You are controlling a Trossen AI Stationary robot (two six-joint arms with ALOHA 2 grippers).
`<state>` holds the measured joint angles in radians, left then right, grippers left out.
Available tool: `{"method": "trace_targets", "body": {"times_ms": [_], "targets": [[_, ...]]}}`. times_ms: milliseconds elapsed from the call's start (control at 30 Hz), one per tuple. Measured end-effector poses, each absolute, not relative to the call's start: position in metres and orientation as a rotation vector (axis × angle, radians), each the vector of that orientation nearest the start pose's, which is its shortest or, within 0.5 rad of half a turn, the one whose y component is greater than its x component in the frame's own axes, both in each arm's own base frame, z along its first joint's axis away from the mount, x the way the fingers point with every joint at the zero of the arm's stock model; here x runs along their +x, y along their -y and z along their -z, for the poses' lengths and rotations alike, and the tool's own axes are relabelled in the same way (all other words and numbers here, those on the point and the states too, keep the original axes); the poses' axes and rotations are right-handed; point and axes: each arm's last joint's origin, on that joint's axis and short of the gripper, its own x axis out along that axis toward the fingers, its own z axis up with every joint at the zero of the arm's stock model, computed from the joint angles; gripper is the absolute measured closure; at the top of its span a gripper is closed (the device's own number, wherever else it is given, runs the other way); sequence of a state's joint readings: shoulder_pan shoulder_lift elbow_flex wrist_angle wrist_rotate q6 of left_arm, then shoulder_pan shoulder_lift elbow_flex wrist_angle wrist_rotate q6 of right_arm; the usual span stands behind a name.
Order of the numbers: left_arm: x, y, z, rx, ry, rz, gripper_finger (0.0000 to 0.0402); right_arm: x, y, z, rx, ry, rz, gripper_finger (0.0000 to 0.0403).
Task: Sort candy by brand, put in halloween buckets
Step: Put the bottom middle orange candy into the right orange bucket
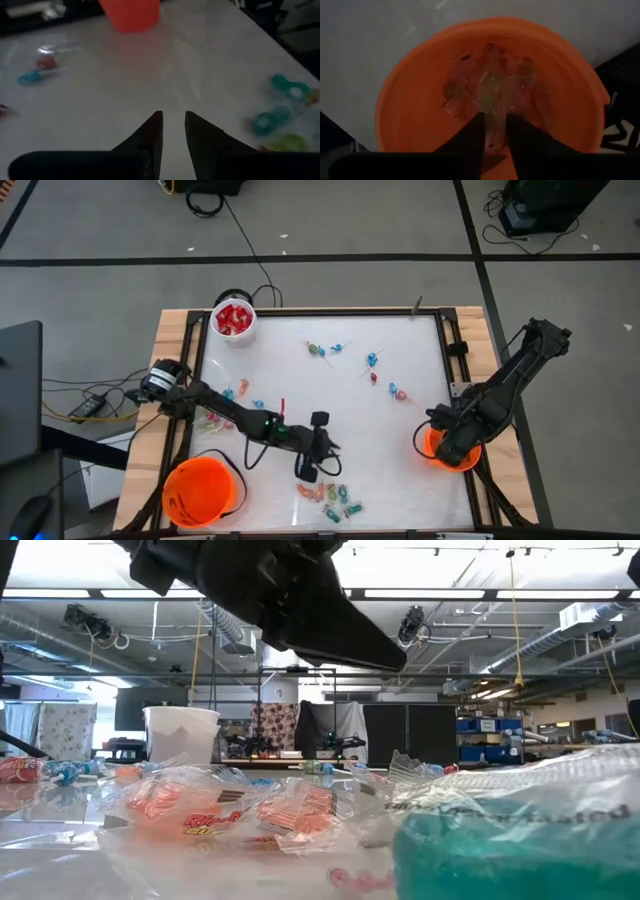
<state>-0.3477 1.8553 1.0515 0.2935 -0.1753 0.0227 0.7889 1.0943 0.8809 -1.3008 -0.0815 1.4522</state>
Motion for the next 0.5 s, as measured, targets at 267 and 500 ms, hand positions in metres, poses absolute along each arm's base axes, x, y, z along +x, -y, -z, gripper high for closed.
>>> {"method": "trace_targets", "body": {"times_ms": [267, 500], "targets": [[0.359, 0.145, -0.168, 0.146, -0.582, 0.334, 0.0313, 0.109, -0.108, -0.277, 0.603, -1.328, 0.550, 0.0279], [0.351, 0.165, -0.167, 0.082, -0.602, 0.462, 0.0286, 0.118, -0.105, -0.309, 0.539, -1.005, 0.514, 0.0280]]}}
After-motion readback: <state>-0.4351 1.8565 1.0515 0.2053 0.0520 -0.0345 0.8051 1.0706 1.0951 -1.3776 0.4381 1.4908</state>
